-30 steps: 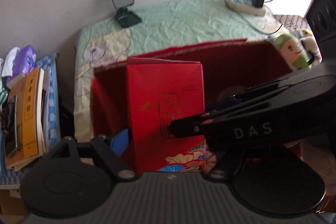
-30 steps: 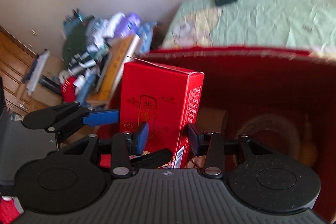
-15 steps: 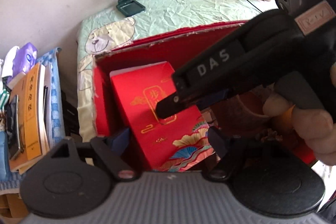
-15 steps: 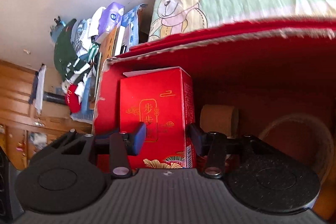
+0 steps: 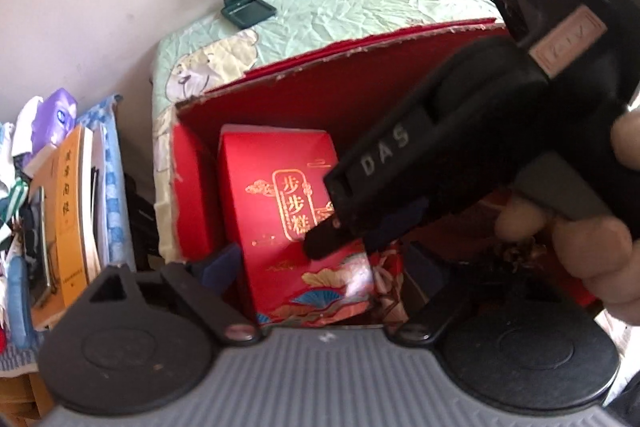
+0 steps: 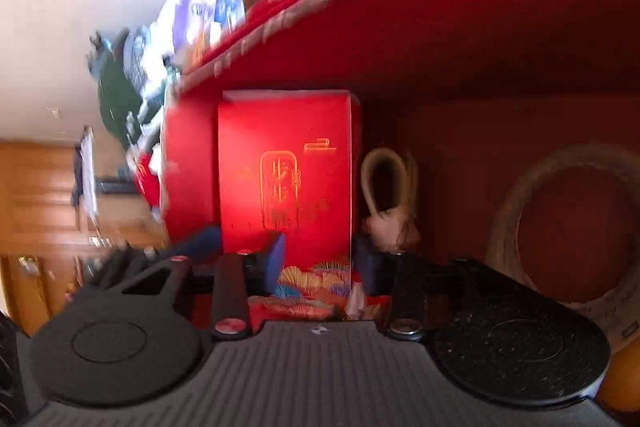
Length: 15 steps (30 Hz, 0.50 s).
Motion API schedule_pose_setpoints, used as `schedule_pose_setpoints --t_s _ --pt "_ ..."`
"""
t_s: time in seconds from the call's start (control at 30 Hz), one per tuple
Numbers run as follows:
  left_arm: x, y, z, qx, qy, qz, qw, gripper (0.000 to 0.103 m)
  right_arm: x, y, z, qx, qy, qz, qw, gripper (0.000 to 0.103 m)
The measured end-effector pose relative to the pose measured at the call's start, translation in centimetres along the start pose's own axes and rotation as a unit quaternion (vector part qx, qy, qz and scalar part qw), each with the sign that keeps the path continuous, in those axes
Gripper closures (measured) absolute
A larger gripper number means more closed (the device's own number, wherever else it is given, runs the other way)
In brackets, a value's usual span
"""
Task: Organize objects
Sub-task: 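Lower the gift box into the red box and open the right gripper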
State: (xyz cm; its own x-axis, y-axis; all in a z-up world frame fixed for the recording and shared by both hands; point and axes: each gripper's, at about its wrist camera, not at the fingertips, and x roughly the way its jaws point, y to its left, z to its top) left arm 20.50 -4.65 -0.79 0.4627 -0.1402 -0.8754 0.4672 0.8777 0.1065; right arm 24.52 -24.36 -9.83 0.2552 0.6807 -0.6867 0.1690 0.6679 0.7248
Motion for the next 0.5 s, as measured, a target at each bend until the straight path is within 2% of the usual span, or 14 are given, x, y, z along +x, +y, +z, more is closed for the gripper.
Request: schedule_pose_setpoints --t_s 0.03,0.07,0.1,0.2,0.23,0.4,0.5 --pt "-0.2 0.2 -0.3 0.0 0.0 -0.009 1.0 0.016 -0.1 0.1 -0.1 -0.005 0.003 -0.004 1.0 0.066" --pt "-0.4 0.3 -0.5 -0.002 0.0 -0.018 0.9998 0.017 -0.1 0.2 -0.1 -0.012 0.007 -0.014 1.0 0.076" --pt "-0.3 0.4 -0.6 -0.005 0.003 -0.023 0.9997 0.017 0.0 0.2 -0.1 -0.016 0.009 -0.028 0.999 0.08" --pt "-0.1 0.1 -0.7 0.0 0.002 -0.016 0.9999 0.017 0.5 -0.7 0.6 -0.002 0.014 -0.02 1.0 0.091" --pt "0.2 0.0 -0.5 0.001 0.003 -0.011 0.9999 0.017 0.6 -0.7 0.8 -0.011 0.01 -0.028 1.0 0.101" --pt "0.2 -0.9 -0.8 0.008 0.008 -0.009 0.9999 0.016 0.4 0.5 0.2 -0.071 0.029 -0.087 0.993 0.103" --pt "-0.1 -0.7 -1.3 -0.002 0.012 -0.04 0.9991 0.018 -0.5 1.6 -0.5 -0.124 0.015 -0.175 0.977 0.103"
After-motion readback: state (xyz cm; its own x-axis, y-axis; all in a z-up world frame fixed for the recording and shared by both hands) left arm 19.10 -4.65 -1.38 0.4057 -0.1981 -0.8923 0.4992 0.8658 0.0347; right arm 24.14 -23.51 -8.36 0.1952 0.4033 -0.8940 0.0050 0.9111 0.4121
